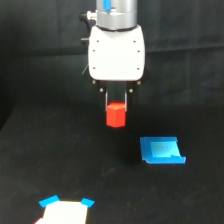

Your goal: Pick up the red object from the table

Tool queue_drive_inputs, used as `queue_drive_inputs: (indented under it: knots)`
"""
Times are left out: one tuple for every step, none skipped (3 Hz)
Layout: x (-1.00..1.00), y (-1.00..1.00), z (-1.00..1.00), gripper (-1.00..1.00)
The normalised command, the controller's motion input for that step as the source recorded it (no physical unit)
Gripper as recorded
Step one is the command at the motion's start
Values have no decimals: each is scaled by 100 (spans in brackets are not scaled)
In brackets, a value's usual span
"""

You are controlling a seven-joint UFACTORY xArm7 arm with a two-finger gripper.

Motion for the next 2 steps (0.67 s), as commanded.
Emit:
queue_drive_inputs:
  knots:
    - [57, -25, -13, -96]
    - [-51, -48, -14, -100]
